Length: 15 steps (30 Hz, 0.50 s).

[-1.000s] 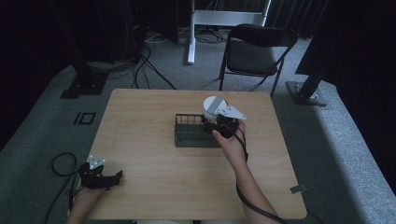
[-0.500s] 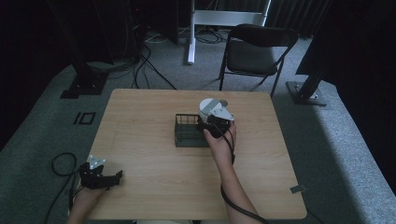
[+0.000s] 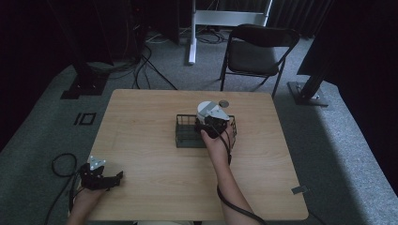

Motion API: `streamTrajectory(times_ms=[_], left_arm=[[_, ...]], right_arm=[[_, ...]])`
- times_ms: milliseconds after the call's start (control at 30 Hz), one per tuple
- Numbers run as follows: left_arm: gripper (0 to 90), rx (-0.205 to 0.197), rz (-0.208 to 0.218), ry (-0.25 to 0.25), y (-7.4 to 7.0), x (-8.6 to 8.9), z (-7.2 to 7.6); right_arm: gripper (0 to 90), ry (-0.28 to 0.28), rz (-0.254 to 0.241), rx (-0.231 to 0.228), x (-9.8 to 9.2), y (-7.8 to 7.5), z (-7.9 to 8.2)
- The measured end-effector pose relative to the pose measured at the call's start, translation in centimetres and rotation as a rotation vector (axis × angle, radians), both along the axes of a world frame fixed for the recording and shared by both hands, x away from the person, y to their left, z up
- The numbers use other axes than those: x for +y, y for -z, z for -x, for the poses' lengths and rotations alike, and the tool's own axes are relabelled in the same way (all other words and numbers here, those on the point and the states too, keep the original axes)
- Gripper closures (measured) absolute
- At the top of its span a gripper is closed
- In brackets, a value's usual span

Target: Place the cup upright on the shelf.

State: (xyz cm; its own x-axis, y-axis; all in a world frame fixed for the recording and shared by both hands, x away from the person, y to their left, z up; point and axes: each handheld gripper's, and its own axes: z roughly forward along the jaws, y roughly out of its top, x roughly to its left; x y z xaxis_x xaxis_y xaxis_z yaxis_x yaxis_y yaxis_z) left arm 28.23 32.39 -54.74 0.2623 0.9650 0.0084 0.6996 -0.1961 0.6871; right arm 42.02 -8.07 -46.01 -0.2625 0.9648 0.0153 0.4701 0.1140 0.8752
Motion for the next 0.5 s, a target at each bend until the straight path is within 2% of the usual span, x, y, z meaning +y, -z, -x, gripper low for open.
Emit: streamTrajectory(times_ms=[267,333,500], left_arm=[[0.6,0.000,0.000,0.000,0.00,0.00,0.00],[0.6,0.000,0.000,0.000,0.00,0.00,0.00],[0.6,0.000,0.000,0.000,0.00,0.00,0.00]], right_arm=[[18.4,-0.013,-0.009,0.041,0.18,0.64,-0.54],[18.4,-0.017,0.011,0.048,0.27,0.78,-0.68],[18.4,-0.020,0.022,0.067,0.35,1.01,-0.96]])
